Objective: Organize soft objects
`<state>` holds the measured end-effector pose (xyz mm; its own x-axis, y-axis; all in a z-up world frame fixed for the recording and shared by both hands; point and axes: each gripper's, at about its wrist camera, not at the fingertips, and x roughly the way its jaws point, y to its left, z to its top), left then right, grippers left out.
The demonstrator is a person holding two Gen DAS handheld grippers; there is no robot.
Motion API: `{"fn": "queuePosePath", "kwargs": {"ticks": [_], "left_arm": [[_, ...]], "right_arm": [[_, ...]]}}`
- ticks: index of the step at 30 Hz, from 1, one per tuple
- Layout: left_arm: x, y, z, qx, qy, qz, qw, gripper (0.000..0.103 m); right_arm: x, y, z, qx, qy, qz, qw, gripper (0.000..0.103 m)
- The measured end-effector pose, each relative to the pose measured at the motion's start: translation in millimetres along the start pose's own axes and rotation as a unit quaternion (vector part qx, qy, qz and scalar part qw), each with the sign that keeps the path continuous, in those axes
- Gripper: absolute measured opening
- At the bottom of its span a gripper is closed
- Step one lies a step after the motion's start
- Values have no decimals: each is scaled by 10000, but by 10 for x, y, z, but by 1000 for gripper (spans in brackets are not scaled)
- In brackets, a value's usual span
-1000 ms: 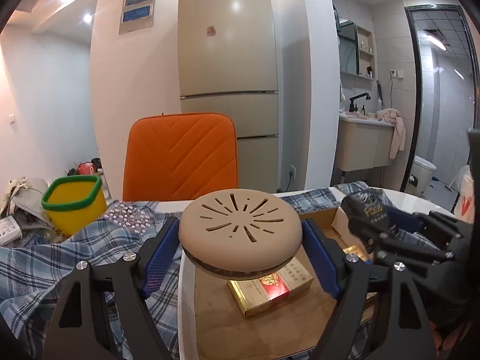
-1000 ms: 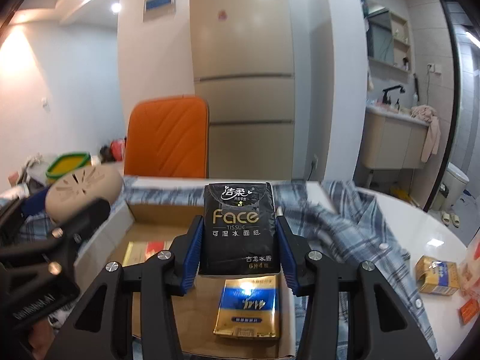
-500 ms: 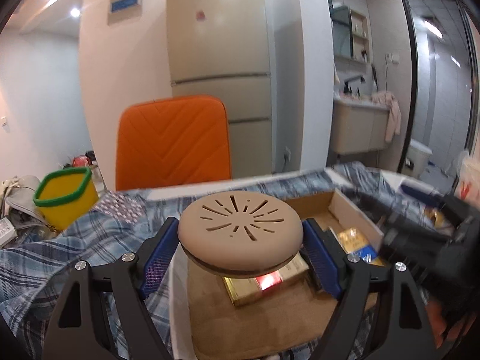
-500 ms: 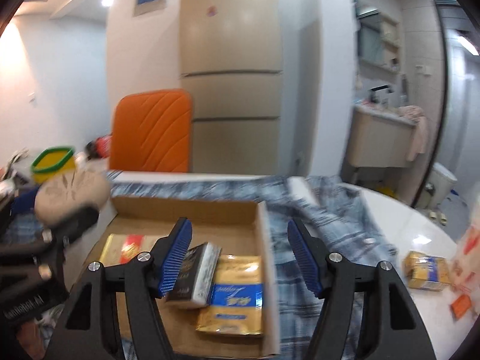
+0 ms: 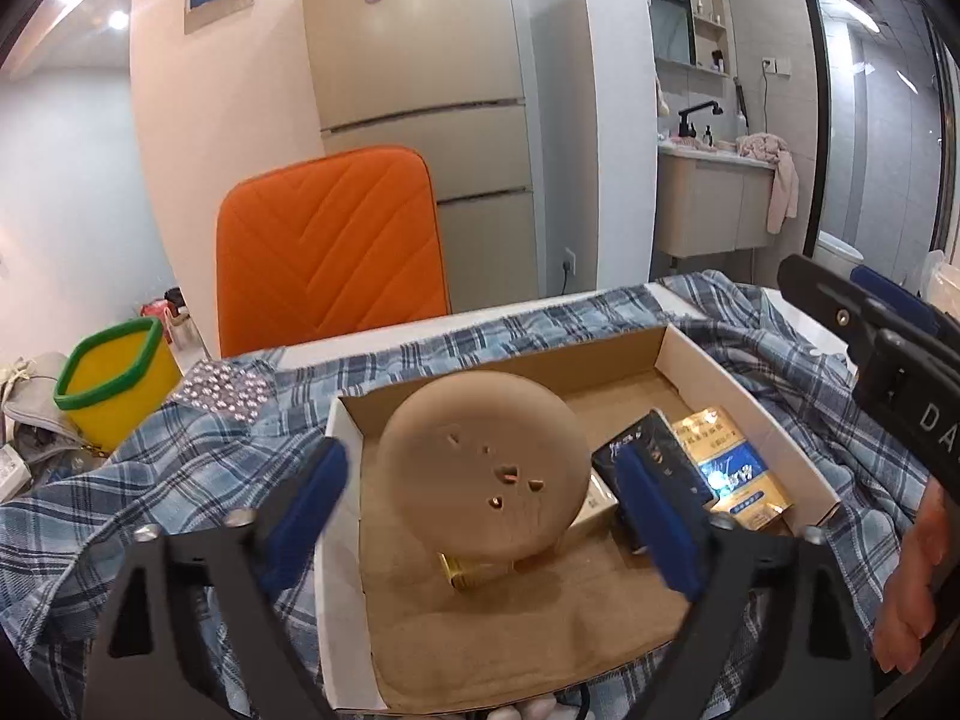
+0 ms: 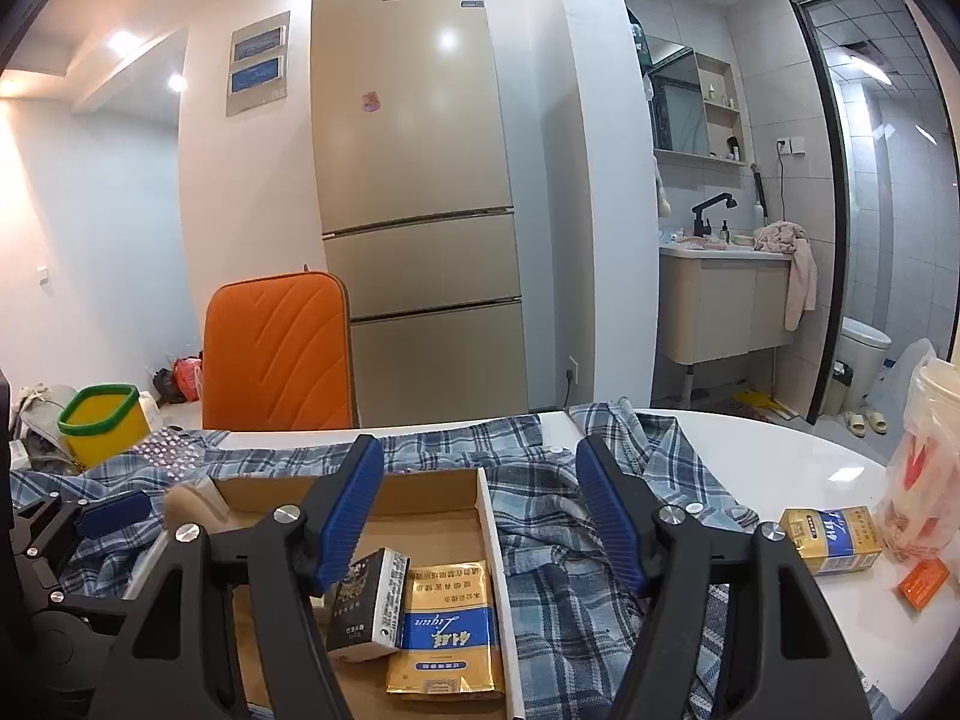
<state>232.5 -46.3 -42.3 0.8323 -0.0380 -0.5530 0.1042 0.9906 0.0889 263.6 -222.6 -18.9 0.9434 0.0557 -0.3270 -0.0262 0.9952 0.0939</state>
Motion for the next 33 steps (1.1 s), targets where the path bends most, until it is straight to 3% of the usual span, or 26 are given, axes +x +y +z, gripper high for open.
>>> {"fn": "queuePosePath", "kwargs": {"ticks": [7,12,15,19,25,28,33], "left_arm": [[-142,39,10,-45,-364,-82,9993,99],[-374,90,19,-128,-896,107,9958,101],[-487,115,48,-143,-1051,152,9942,101],[-692,133,92,-179,-1293,171,9913,102],[-1089,167,122,-267,-1844,244,9822,103],[-1309,228,158,-500,-2123,114,9758,103],[-1589,262,132,-578,-2272,-93,9721,103]], "right_arm": [[-96,-1,37,-8,-141,29,9999,75],[-222,34,98,-74,-319,-24,9995,75],[-305,74,121,-211,-460,-78,9987,82],[-453,114,191,-356,-576,-32,9977,82],[-852,89,342,-248,-813,166,9962,82],[-1102,51,392,-221,-1052,164,9941,87],[-1416,19,382,-251,-1202,275,9921,87]]}}
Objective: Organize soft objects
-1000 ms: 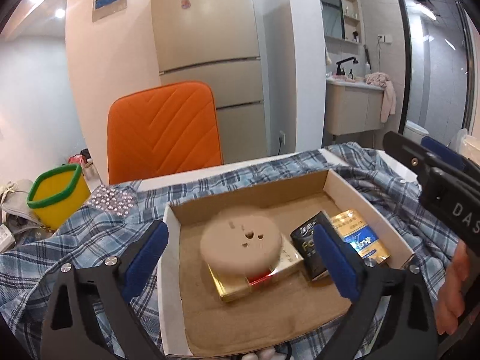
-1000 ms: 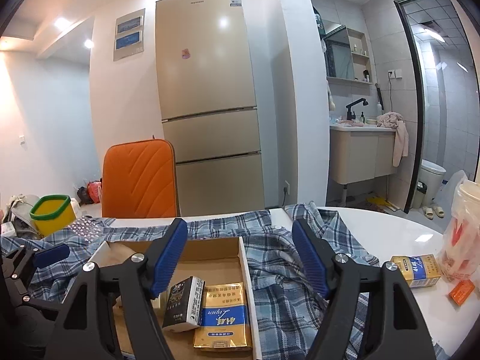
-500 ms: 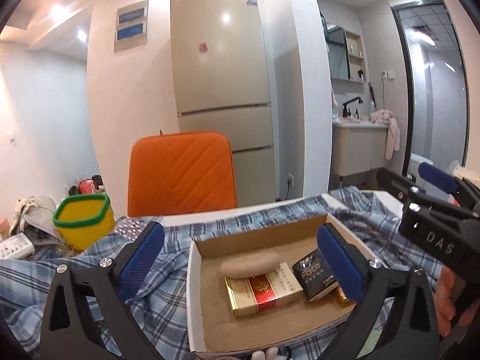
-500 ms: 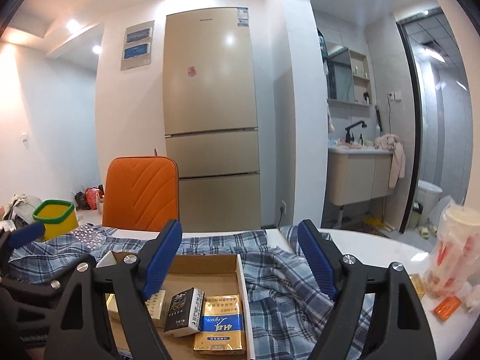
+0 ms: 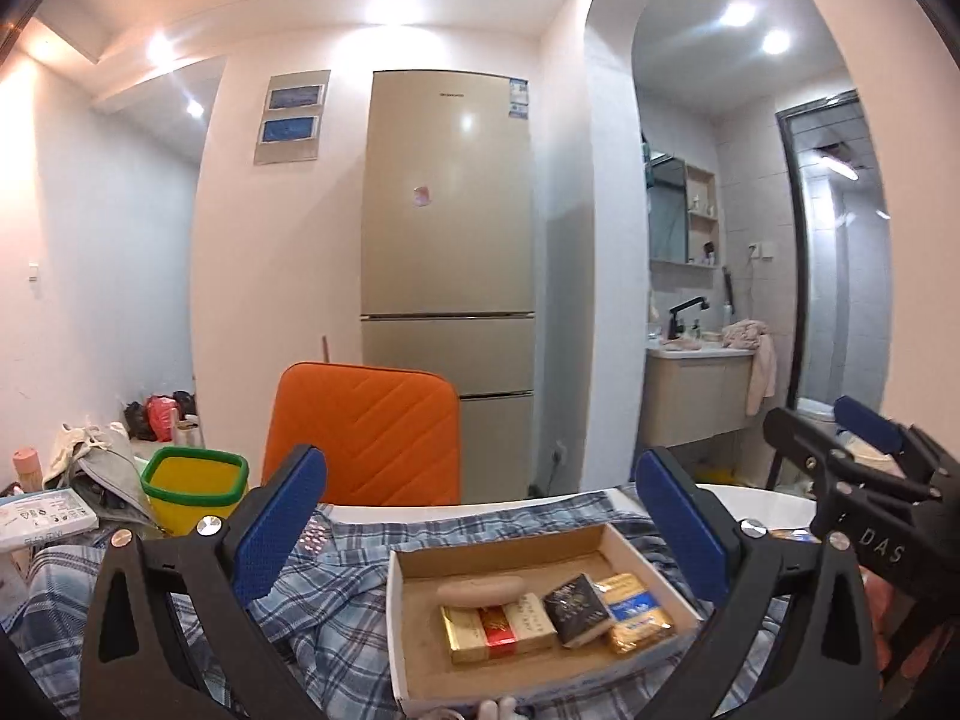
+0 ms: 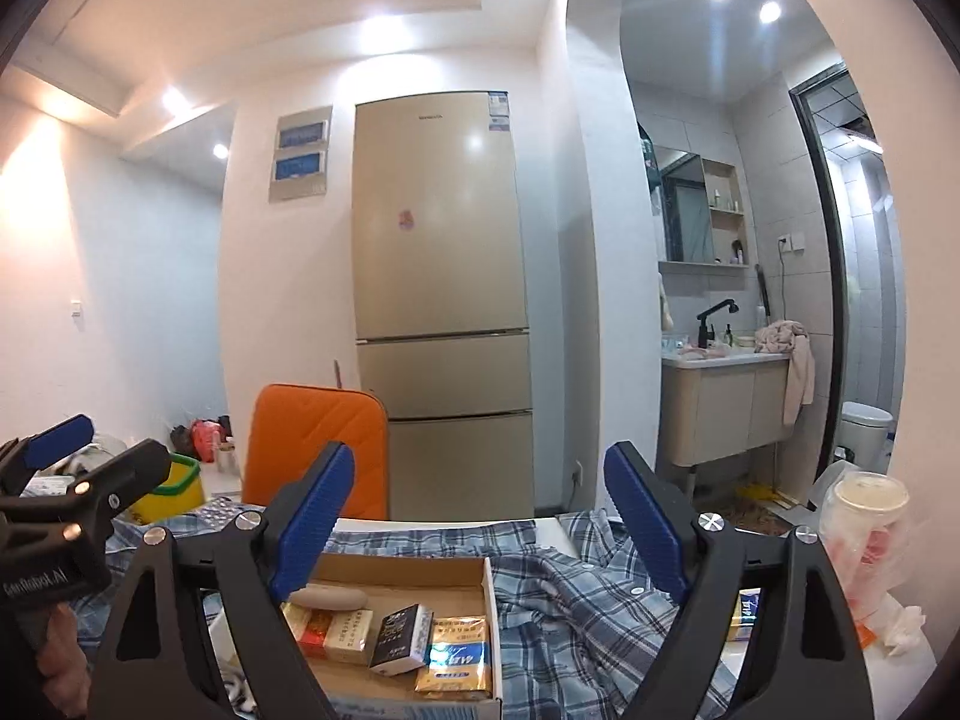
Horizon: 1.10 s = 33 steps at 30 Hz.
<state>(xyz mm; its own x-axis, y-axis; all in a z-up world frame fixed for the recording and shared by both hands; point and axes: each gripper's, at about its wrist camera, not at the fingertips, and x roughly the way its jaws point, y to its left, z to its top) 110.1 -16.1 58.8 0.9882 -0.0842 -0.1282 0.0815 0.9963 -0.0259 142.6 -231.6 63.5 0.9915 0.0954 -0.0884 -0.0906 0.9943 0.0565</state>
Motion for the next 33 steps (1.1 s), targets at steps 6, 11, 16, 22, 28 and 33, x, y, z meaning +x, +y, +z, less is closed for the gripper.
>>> {"fn": "queuePosePath", "kwargs": {"ticks": [6,11,16,22,28,33], "left_arm": [[-313,22,-166,31,-202,154,9997,103],[-519,50,-324,-33,-128,19,9999,103],[-650,27,-485,23,-166,70,9998,103],[-555,42,-644,-19,122,38,9999,103],[-519,179,-682,-380,297,126,9988,103],[-483,182,-698,-335,458,92,9983,103]], "right_arm": [[-347,13,-112,-48,-9,150,9999,88],[-561,61,-235,-193,1,311,9993,103],[-630,143,-387,-360,20,453,9983,103],[-518,242,-581,-618,325,751,9947,103],[-421,218,-629,-530,546,751,9943,103],[-343,187,-637,-464,728,723,9936,103]]}}
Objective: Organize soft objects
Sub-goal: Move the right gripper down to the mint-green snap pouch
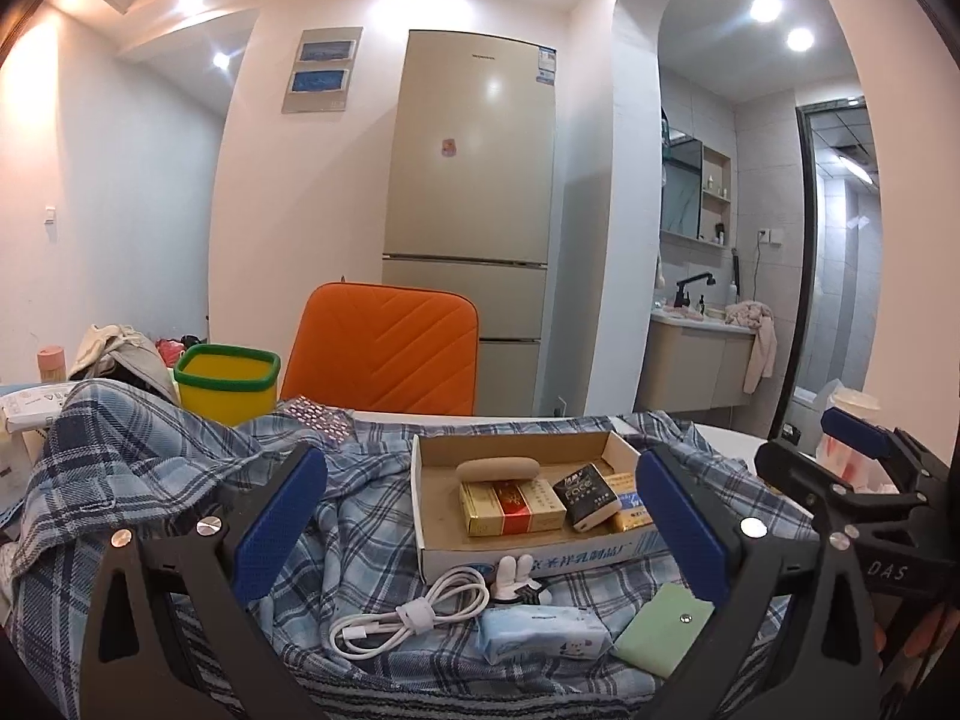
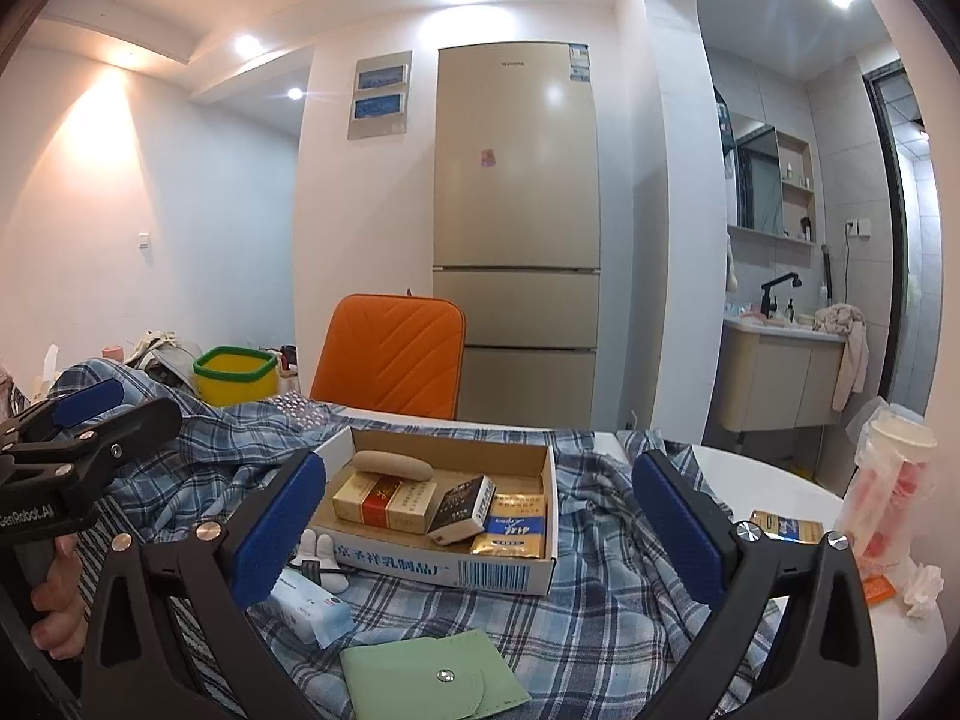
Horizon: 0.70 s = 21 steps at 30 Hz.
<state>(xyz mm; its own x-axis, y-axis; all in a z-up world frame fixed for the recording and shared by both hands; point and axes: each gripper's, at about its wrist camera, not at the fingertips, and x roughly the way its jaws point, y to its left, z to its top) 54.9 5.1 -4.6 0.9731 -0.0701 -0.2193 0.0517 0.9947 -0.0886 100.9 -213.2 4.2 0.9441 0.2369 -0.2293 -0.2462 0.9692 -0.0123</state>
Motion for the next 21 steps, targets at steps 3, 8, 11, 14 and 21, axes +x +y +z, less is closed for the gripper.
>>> {"fn": "queuePosePath", "kwargs": {"ticks": [3,8,11,14,21], "left_arm": [[-5,-19,-6,57,-10,5,10000,103],[7,-6,-4,45,23,13,10000,103],[33,6,-3,6,77,28,10000,103],[22,26,0,-39,55,168,9998,103],[113,79,-12,-140,281,144,9994,103]], "right_arm": [[8,-17,-4,11,46,2,10000,103],[56,-1,-11,-64,253,16,9997,103],[104,7,-23,-88,413,50,9991,103],[139,1,-30,-123,582,-13,9982,103],[126,107,29,-346,801,-84,9961,103]]}}
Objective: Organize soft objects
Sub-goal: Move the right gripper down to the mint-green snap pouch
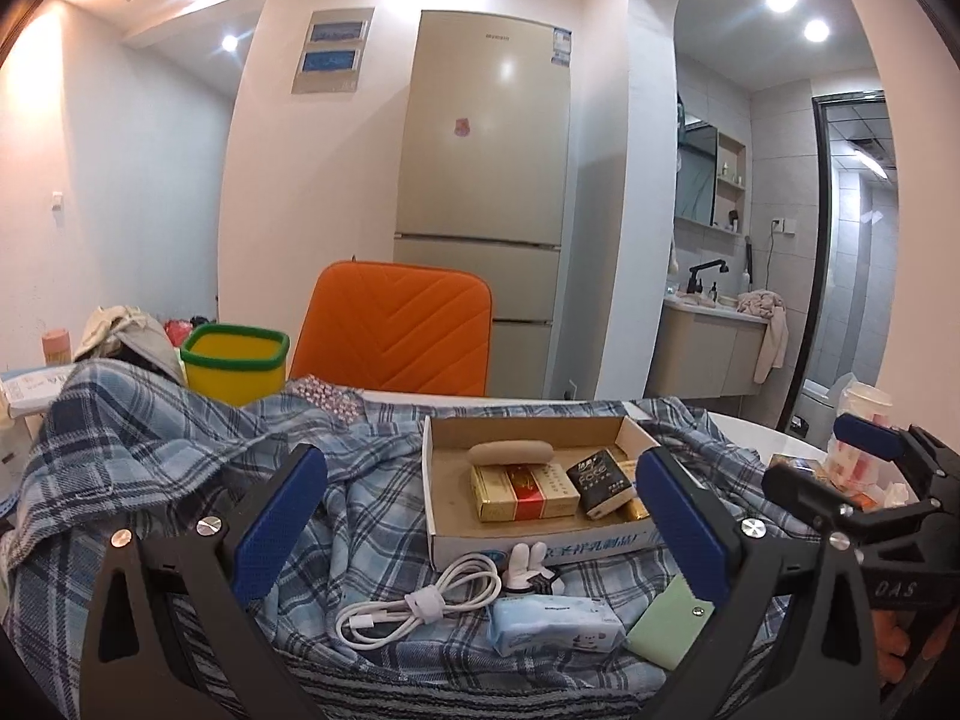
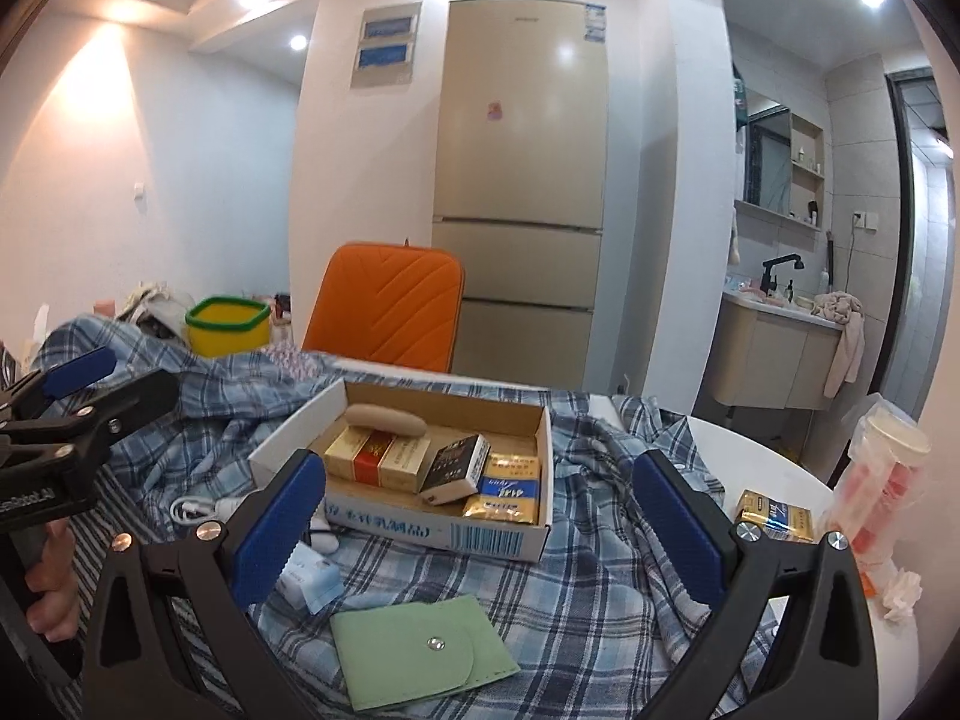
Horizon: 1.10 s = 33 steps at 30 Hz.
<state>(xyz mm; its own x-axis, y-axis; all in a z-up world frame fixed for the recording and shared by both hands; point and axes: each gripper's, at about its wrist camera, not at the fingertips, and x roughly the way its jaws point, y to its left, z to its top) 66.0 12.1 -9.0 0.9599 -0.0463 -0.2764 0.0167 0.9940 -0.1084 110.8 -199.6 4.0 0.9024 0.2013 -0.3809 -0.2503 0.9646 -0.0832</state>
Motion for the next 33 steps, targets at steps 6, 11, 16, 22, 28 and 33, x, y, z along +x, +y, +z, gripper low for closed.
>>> {"fn": "queuePosePath", "kwargs": {"ticks": [6,11,16,22,28,33], "left_arm": [[19,-8,-11,0,52,-13,10000,103],[22,-29,-16,42,53,-7,10000,103],[54,-38,-19,59,138,40,9999,103],[91,-8,-24,13,219,68,9997,103],[188,-25,-34,122,410,240,9988,103],[271,-12,-64,102,564,201,9982,103]], "right_arm": [[334,-76,-132,335,1521,249,9875,102],[595,-102,-261,943,2977,622,9480,82],[761,92,-387,1149,3453,458,9303,81],[1078,238,-343,1123,3623,-368,9246,81],[1264,372,-394,989,3820,-507,9175,81],[1293,395,-442,835,3898,-627,9150,81]]}}
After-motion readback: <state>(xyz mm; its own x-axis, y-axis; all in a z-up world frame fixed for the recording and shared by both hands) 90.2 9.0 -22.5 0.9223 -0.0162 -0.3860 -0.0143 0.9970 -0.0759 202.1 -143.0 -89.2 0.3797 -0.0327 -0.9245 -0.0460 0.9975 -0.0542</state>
